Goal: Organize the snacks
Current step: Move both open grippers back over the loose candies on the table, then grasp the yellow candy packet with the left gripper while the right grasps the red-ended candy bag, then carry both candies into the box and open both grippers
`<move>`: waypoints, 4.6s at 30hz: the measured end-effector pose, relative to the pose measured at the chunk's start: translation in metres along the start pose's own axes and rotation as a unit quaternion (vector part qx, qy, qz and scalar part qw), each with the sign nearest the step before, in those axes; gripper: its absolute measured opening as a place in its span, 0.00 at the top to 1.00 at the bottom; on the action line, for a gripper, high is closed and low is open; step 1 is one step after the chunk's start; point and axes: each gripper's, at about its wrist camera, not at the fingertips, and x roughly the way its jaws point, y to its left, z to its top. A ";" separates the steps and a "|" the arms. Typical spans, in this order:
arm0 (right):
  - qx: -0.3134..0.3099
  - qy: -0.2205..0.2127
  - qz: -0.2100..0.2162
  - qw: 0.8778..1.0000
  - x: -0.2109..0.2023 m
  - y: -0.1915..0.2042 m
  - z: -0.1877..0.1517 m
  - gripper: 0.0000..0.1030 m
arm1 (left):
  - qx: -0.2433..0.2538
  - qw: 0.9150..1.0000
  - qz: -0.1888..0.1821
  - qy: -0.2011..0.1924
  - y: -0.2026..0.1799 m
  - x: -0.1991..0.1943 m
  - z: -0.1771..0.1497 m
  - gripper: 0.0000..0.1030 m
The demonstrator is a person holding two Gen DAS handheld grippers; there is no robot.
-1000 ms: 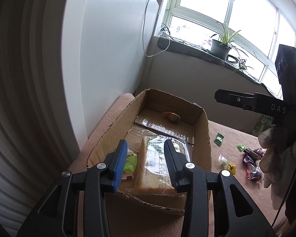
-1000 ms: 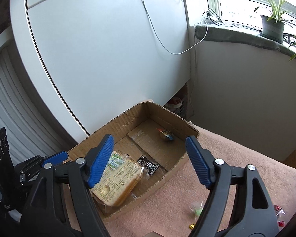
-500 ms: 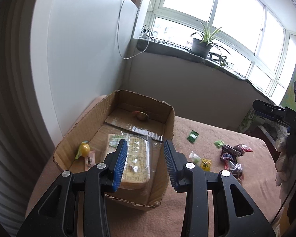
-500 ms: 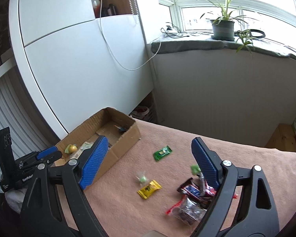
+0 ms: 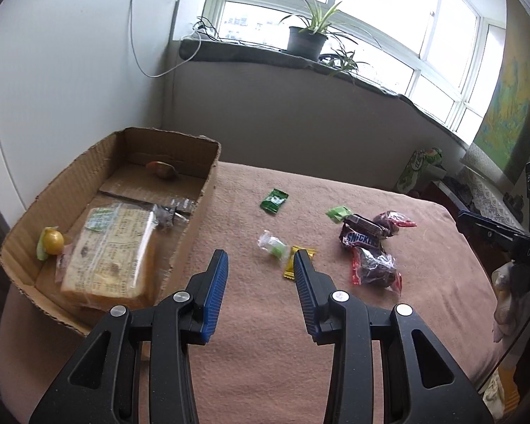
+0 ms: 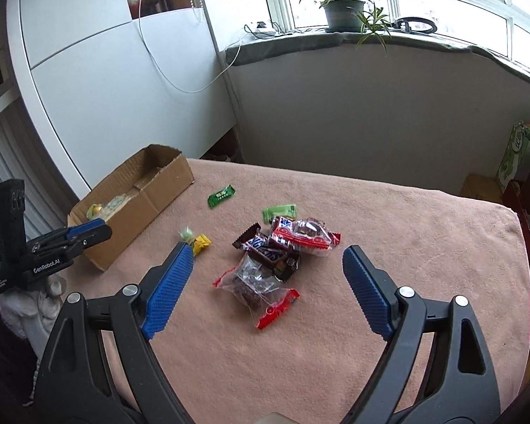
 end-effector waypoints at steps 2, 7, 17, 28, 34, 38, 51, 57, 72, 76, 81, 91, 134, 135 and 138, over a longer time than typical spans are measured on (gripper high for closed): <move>-0.018 0.008 0.012 1.000 0.006 0.005 -0.006 0.14 | 0.007 1.000 -0.003 0.007 -0.009 0.005 -0.002 0.64; -0.055 0.031 0.025 0.998 0.028 0.016 -0.011 0.14 | 0.031 0.999 -0.015 0.033 -0.028 0.024 -0.006 0.64; -0.082 0.080 0.045 0.992 0.075 0.015 -0.016 0.20 | 0.045 0.995 -0.041 0.084 -0.039 0.069 -0.002 0.72; -0.092 0.103 0.061 0.989 0.096 0.010 -0.020 0.20 | 0.081 0.990 -0.018 0.111 -0.050 0.104 -0.003 0.72; -0.098 0.116 0.064 0.986 0.109 0.010 -0.025 0.22 | 0.084 0.989 -0.006 0.118 -0.045 0.111 -0.004 0.72; -0.113 0.122 0.061 0.984 0.115 0.017 -0.028 0.31 | 0.110 0.987 0.005 0.116 -0.052 0.114 -0.005 0.72; -0.123 0.129 0.059 0.982 0.104 0.021 -0.038 0.53 | 0.122 0.986 0.018 0.113 -0.060 0.117 -0.008 0.79; -0.153 0.137 0.034 0.978 0.100 0.030 -0.051 0.59 | 0.118 0.986 0.015 0.113 -0.056 0.111 -0.011 0.79; -0.126 0.105 0.034 0.986 0.072 0.034 -0.052 0.61 | 0.099 0.992 0.000 0.081 -0.046 0.073 -0.007 0.79; -0.125 0.092 0.032 0.987 0.063 0.036 -0.044 0.61 | 0.093 0.994 -0.002 0.059 -0.043 0.051 -0.003 0.79; -0.124 0.068 0.033 0.989 0.047 0.047 -0.026 0.61 | 0.078 0.996 -0.002 0.034 -0.037 0.025 0.000 0.79; -0.134 0.034 0.048 0.989 0.041 0.083 0.013 0.61 | 0.045 0.999 0.019 -0.004 0.005 -0.015 0.005 0.79; -0.155 0.072 0.104 0.980 0.184 0.222 0.099 0.61 | -0.029 0.993 0.112 -0.013 0.133 -0.013 0.026 0.79; -0.155 0.075 0.105 0.979 0.187 0.223 0.099 0.61 | -0.029 0.993 0.113 -0.012 0.134 -0.013 0.026 0.79; -0.157 0.080 0.102 0.979 0.197 0.229 0.100 0.61 | -0.031 0.993 0.115 -0.011 0.139 -0.010 0.027 0.79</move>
